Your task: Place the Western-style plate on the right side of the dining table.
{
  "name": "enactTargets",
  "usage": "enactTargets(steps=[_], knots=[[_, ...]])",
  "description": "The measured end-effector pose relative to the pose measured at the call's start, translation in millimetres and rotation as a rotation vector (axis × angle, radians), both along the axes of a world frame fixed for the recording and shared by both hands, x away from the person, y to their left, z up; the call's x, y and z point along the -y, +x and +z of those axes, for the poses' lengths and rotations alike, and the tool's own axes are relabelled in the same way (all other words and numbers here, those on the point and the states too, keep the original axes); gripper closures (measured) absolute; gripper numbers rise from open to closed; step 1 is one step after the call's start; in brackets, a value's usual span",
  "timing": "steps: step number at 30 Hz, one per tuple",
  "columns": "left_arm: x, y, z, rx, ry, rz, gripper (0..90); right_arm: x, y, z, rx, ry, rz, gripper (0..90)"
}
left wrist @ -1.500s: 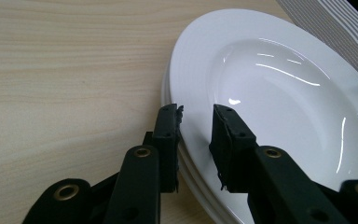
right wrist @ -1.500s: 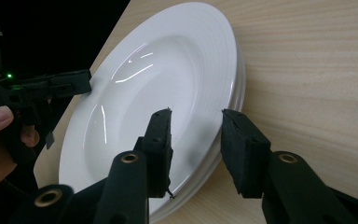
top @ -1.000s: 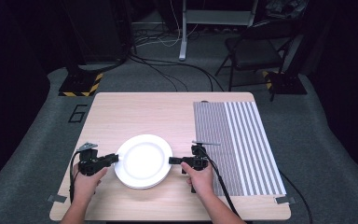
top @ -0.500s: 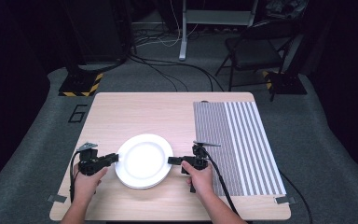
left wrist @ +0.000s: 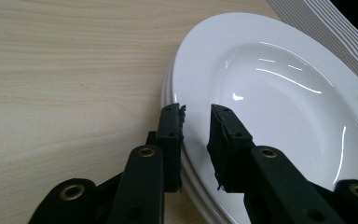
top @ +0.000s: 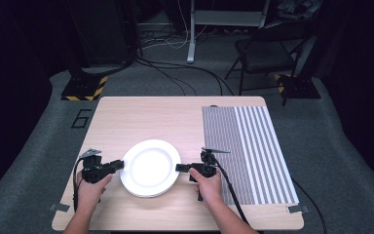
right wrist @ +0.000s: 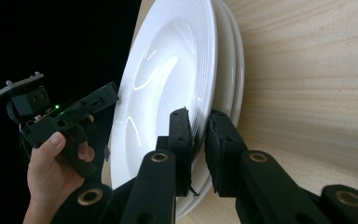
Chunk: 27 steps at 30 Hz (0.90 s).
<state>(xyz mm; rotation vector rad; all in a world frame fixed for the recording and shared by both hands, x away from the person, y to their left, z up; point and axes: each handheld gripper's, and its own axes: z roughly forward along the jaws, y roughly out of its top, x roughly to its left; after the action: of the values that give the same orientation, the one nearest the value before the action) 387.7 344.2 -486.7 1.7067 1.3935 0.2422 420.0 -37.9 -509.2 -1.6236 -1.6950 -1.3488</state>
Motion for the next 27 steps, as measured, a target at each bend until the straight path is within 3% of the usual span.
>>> enactTargets(steps=[5,8,13,27], knots=[[2.2,-0.1,-0.2,0.009,-0.003,-0.009,71.5,4.0,0.0,-0.6,-0.008,0.020,-0.012,82.0],[3.1,0.4,-0.3,0.010,-0.002,-0.008,72.8,8.7,1.4,-0.5,-0.045,0.056,-0.017,83.3],[2.2,1.0,-0.9,0.004,-0.010,-0.008,74.2,9.9,2.3,-0.4,-0.039,0.059,-0.024,83.4],[1.1,1.0,-1.1,0.007,-0.012,-0.002,74.8,1.1,-0.4,-5.4,-0.078,0.084,0.044,76.9]])
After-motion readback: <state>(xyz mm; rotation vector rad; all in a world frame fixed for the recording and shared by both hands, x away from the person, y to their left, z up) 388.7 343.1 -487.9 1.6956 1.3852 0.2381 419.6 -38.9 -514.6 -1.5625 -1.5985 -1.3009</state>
